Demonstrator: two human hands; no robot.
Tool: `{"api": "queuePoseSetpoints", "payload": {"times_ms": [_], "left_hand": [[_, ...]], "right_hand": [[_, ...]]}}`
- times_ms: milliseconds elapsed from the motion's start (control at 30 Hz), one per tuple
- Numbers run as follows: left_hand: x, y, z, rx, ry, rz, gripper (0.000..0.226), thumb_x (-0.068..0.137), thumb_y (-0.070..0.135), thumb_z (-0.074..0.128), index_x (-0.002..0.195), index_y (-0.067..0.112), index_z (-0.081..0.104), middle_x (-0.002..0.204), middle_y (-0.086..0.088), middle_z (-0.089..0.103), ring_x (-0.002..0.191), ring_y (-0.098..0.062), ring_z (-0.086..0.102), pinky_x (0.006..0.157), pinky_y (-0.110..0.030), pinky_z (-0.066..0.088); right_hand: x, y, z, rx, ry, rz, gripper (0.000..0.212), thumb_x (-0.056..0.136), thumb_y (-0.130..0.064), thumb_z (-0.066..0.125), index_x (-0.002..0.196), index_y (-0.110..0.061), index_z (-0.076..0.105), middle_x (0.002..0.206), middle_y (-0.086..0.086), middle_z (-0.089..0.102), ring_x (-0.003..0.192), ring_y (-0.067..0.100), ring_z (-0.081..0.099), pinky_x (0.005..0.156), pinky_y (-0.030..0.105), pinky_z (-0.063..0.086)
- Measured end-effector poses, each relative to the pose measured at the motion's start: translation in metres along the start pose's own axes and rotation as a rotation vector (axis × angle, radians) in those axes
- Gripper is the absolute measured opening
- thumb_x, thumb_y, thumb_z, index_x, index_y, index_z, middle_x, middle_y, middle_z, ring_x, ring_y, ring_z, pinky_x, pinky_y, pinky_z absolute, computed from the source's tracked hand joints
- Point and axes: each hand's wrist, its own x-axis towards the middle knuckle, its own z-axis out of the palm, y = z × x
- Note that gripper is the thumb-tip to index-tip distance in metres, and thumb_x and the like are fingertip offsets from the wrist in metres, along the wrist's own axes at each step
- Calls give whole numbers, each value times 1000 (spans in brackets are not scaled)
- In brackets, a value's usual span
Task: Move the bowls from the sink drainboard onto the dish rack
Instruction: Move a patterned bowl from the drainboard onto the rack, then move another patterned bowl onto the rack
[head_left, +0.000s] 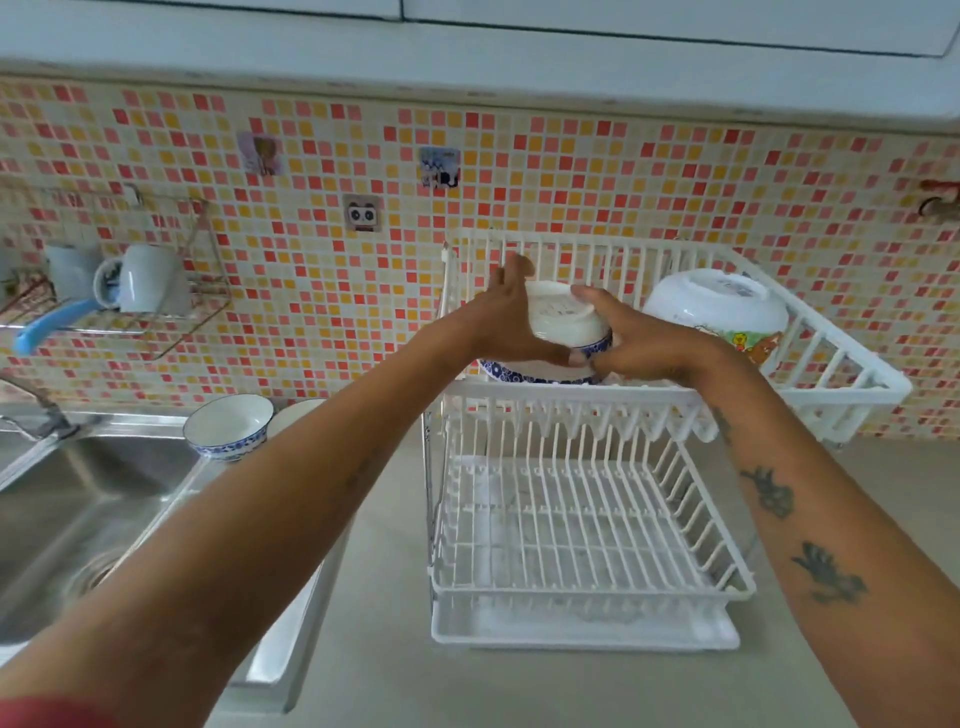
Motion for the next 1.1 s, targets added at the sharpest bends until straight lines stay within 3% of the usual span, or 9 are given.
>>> {"api": "queuePoseSetpoints", "payload": {"times_ms": [100,233,333,467,633,767,833,967,1100], "left_hand": [[-11,6,-12,-272,211,106,104,70,47,80,145,12,16,152,-10,26,139,-25,33,112,-38,35],[-27,-1,-32,-741,456,-12,62,87,38,67,134,14,34,135,-6,47,117,-17,52,90,-26,48],[-37,-31,-51,-877,599,-106,42,91,33,61,121,10,45,123,-7,52,116,-24,57,97,-41,52],[-61,-85,-80,-872,630,-207,37,94,33,55,121,11,44,115,-5,51,115,-26,57,94,-40,53],[-81,-178,-108,-946,641,-444,30,95,33,55,116,13,47,117,-7,56,101,-22,59,78,-30,52],[-91,-248,-105,-1024,607,-649,32,95,32,54,119,12,49,118,-7,53,106,-25,56,79,-32,50],[-98,-275,-95,-1048,564,-749,44,93,33,57,130,10,49,121,-6,49,110,-27,53,87,-36,49],[-106,-331,-73,-1139,480,-926,52,87,43,61,128,13,54,125,-5,48,103,-24,54,86,-34,49],[-102,-379,-46,-1158,364,-1076,47,88,45,60,117,10,53,120,-8,49,83,-20,51,73,-30,47]], "right_hand": [[-11,-15,-2,4,156,-97,89,86,2,58,152,-34,11,160,0,10,146,21,18,100,27,33],[-20,-43,8,-2,356,-256,78,88,-2,56,150,-33,21,161,-7,6,148,10,9,109,25,20],[-14,-82,20,89,559,-389,61,86,-4,57,142,-24,41,154,0,28,143,12,26,110,22,21],[-3,-150,42,290,722,-576,41,79,-12,55,119,-20,60,129,5,57,121,7,51,105,16,35],[20,-220,93,404,453,-709,31,83,-10,55,110,-23,63,126,-1,59,126,8,51,111,37,40],[58,-244,143,479,259,-651,30,85,-10,56,111,-21,64,127,-5,59,125,7,50,109,32,39],[85,-249,169,562,163,-543,26,89,-9,55,109,-22,64,124,-3,61,119,6,52,104,27,42],[163,-244,228,575,12,-235,26,94,-13,51,117,-12,63,120,0,60,96,4,57,69,12,42],[244,-211,292,619,-53,84,37,93,-19,56,127,-5,56,137,7,54,122,22,51,80,25,42]]}}
